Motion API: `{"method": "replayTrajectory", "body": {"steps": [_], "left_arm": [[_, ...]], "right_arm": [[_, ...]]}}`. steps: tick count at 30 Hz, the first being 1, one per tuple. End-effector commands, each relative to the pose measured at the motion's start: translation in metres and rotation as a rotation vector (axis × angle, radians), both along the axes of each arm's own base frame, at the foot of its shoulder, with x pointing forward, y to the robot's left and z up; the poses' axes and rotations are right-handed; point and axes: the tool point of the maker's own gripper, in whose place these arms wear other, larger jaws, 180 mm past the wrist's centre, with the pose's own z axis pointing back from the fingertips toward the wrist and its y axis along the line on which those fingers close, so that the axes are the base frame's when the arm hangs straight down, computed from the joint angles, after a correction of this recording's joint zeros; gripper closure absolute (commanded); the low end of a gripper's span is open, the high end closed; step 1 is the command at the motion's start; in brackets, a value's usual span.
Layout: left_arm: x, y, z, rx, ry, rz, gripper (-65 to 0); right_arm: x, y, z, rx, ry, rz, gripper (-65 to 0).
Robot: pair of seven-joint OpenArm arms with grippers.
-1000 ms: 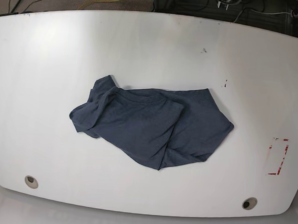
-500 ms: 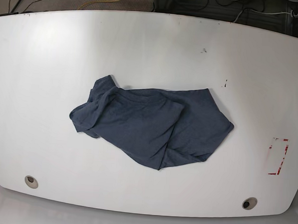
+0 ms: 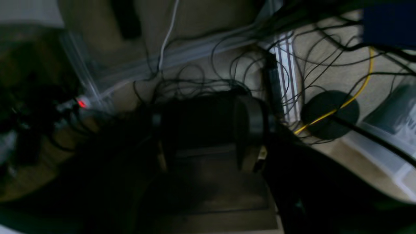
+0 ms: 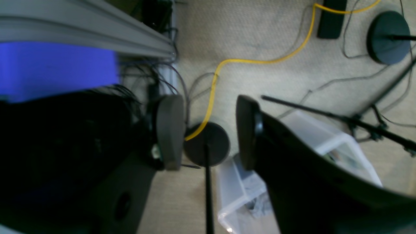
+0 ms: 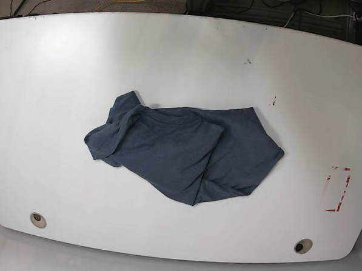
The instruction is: Layout the t-shirt on the table in an organized manner, then fold the t-shirt properly
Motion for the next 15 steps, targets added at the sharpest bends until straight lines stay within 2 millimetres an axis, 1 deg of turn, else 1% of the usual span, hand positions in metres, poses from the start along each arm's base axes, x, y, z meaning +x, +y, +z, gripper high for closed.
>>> {"method": "replayTrajectory", "body": {"steps": [1,9,12,15], "left_arm": [[0.002,0.008,0.017,0.022,-0.030,-0.029,-26.0],[0.014,0.006,0.050,0.022,-0.088,-0.078,-26.0],[0.018,0.013,0.060,0.042,-0.107,-0.077,-26.0],[0.022,0.019,0.069,0.059,-0.127,-0.076,-26.0]], "right_arm": [[-0.007,-0.002,0.017,-0.007,-0.017,0.003,-24.7],[0.003,0.002,0.050,-0.009,-0.079,0.003,-24.7],[0.008,0.004,0.060,-0.012,-0.101,-0.014,-24.7],[0.013,0.000,0.071,-0.027,-0.123,-0.028,-24.7]]}}
